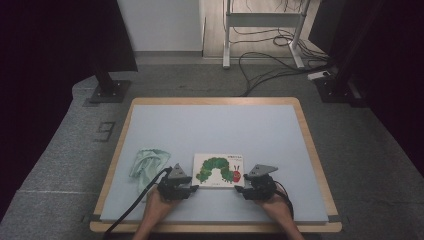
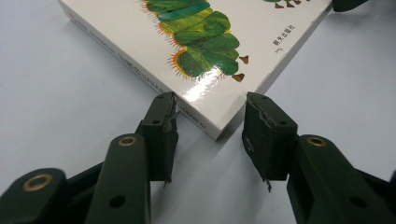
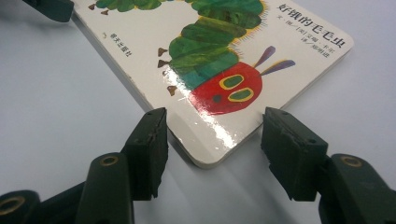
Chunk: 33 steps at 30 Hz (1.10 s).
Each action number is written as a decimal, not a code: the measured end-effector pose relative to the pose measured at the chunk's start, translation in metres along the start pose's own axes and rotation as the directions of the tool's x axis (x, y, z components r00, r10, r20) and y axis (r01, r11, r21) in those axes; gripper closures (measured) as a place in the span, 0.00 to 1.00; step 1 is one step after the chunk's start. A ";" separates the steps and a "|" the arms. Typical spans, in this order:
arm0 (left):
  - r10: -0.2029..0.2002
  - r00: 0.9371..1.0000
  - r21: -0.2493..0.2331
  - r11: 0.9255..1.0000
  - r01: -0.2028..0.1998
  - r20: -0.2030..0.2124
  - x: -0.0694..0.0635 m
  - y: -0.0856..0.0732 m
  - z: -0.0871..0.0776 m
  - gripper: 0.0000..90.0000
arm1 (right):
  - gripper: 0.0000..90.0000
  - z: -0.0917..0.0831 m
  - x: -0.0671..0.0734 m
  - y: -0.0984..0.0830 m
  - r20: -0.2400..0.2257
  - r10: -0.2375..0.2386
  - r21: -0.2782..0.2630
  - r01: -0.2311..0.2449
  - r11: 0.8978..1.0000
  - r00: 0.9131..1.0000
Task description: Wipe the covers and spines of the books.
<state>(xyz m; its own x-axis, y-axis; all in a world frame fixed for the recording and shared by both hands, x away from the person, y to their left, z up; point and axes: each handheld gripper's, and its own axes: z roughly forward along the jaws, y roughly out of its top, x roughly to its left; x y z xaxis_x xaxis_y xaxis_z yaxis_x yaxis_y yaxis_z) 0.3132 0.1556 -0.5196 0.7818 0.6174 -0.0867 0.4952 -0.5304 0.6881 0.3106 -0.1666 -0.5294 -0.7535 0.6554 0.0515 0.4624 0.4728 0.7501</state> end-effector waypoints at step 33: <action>-0.037 0.998 -0.013 0.999 0.036 -0.052 0.045 0.033 0.026 0.67 | 0.52 0.030 -0.039 0.029 0.095 0.056 -0.019 -0.055 0.998 0.994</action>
<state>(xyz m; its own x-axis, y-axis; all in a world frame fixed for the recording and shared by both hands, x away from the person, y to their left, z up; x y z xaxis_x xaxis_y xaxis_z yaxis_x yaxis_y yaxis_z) 0.3751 0.1508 -0.5191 0.7422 0.6661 -0.0744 0.5182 -0.4998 0.6940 0.3672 -0.1604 -0.5295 -0.6788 0.7337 0.0309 0.4941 0.4251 0.7584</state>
